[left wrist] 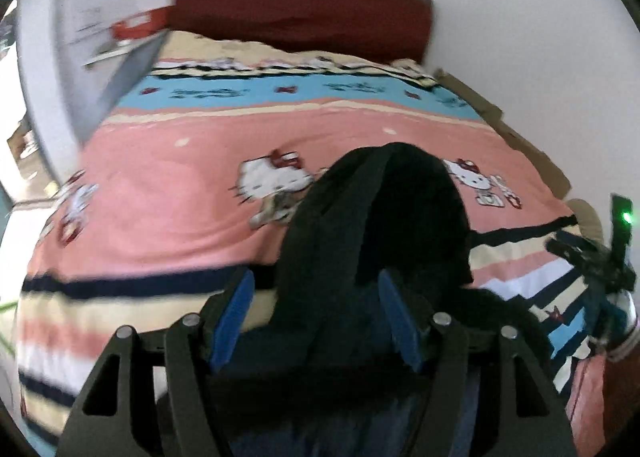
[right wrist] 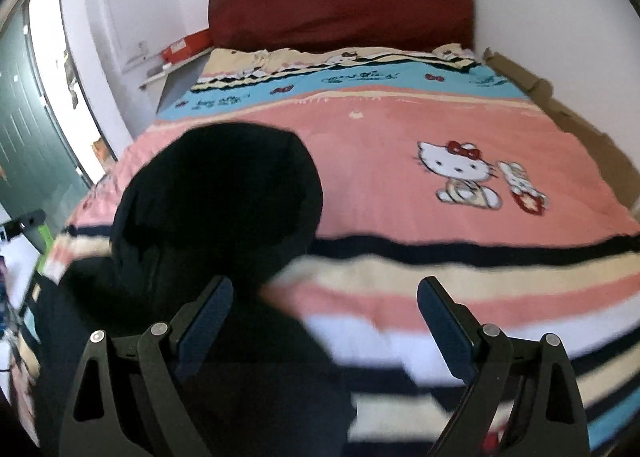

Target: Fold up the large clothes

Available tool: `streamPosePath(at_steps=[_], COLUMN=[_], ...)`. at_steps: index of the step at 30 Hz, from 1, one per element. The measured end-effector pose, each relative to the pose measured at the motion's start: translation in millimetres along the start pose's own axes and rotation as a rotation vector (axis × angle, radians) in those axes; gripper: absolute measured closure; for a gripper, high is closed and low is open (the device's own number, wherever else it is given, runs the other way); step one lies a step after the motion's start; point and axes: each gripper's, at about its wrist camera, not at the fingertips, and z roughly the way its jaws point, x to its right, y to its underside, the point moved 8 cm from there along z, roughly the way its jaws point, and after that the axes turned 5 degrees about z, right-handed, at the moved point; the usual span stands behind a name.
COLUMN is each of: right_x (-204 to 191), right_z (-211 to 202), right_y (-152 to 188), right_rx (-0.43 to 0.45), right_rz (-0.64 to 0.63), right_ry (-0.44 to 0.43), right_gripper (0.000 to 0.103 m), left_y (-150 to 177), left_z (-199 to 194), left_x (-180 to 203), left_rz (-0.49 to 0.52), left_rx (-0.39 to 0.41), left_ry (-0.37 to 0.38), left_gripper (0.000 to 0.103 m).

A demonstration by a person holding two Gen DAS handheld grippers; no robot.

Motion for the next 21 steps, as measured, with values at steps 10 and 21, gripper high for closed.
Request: streamPosePath(at_steps=[10, 21], right_x=[-10.5, -24.8], right_z=[122.2, 226.5], right_y=[-67.3, -71.6], right_rx=[-0.043, -0.176], right_rz=[0.055, 0.140], right_ry=[-0.174, -0.284], right_gripper=[0.010, 0.009], left_y=[-54.3, -46.3], left_z=[124.6, 219.3], left_x=[31.0, -9.6], left_rz=[0.095, -0.113], left_rx=[-0.092, -0.169], left_ry=[0.120, 0.198], left_gripper=[0.040, 0.040])
